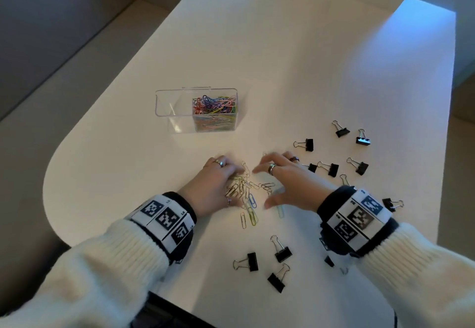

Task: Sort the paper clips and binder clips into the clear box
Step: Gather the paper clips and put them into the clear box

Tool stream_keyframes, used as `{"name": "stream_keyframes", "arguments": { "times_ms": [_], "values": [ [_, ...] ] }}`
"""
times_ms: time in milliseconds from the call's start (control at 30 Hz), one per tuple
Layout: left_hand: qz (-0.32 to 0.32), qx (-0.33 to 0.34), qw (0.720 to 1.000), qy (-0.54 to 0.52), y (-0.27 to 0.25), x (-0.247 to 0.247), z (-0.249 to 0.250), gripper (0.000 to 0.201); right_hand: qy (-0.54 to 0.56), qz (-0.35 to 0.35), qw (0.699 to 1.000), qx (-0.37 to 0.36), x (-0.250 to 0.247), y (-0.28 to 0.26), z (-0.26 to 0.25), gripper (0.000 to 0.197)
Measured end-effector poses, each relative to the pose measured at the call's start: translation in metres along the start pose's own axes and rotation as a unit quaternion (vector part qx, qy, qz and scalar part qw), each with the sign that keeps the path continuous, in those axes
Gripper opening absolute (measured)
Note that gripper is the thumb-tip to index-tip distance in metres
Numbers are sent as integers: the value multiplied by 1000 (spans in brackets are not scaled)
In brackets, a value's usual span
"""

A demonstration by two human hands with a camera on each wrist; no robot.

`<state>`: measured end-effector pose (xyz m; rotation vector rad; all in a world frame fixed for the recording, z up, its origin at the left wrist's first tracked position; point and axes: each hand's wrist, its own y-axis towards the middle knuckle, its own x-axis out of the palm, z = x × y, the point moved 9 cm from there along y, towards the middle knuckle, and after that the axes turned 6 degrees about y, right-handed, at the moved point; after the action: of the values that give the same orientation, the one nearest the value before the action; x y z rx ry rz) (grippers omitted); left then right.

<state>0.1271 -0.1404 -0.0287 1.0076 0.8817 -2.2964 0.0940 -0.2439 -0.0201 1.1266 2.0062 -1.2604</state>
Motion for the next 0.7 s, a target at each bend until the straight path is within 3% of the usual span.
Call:
{"name": "stream_keyframes", "arguments": {
  "times_ms": [200,333,400,500,567,633,700],
  "values": [
    [2,-18,1000,-2,-21,13,-6,88,81,18,996,41,12,-16,7,77],
    [43,-57,997,-25,-15,16,-7,73,96,42,994,41,18,-5,-8,93],
    [61,-79,994,-38,-11,15,-11,62,96,51,993,43,18,2,-14,92],
    [89,-80,992,-33,-6,10,-12,40,120,57,990,55,17,10,-18,72],
    [102,-66,993,-11,-5,6,-9,27,145,64,985,63,16,14,-20,49],
    [104,-63,993,7,-3,4,-8,19,176,84,979,68,11,17,-20,24],
    [101,-65,993,15,-1,4,-9,16,193,95,974,74,7,21,-17,14]
  ]
}}
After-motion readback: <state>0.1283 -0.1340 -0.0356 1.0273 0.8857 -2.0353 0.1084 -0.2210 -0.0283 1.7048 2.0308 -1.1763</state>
